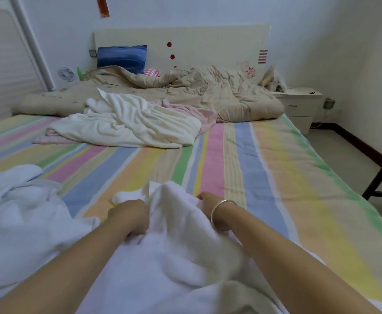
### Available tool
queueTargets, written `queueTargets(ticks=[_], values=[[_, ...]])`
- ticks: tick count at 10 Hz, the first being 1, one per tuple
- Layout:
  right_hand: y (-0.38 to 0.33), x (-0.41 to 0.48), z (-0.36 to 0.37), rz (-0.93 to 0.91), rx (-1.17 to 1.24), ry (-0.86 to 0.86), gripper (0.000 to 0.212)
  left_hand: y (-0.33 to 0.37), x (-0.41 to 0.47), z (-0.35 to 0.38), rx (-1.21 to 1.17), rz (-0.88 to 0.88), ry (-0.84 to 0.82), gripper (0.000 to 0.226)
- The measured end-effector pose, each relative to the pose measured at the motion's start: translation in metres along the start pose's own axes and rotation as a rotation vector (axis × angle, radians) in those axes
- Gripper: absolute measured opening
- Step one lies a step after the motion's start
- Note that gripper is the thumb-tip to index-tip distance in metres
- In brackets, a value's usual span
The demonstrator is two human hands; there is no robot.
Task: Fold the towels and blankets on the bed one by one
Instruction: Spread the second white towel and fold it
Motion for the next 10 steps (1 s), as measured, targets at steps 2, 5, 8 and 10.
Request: queueTargets(ticks=[2,5,8,10], values=[[0.084,0.008,-0.124,0.236,0.237,0.683,0.027,0.026,0.058,-0.122,-0.054,-0.139,0.487,0.033],[0.299,0.007,-0.244,0.663,0.46,1.036,0.079,0.262,0.138,-0.21,-0.373,0.633,0.989,0.055],[0.34,0.042,-0.161,0.603,0.004,0.554,0.068,0.271,0.201,-0.04,0.036,0.494,0.544,0.052],[0.317,-0.008,-0.149,0.608,0.103,0.653,0.059,0.242,0.121,-0.028,-0.435,0.613,0.492,0.04]])
Point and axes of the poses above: each hand's wrist, its own x-axis towards the middle knuckle, its own z-axis out of the palm, y = z × x, the point moved 7 cm from there along x, towards the middle knuckle, and after that the axes turned 6 degrees about -x, right-handed, at the moved point
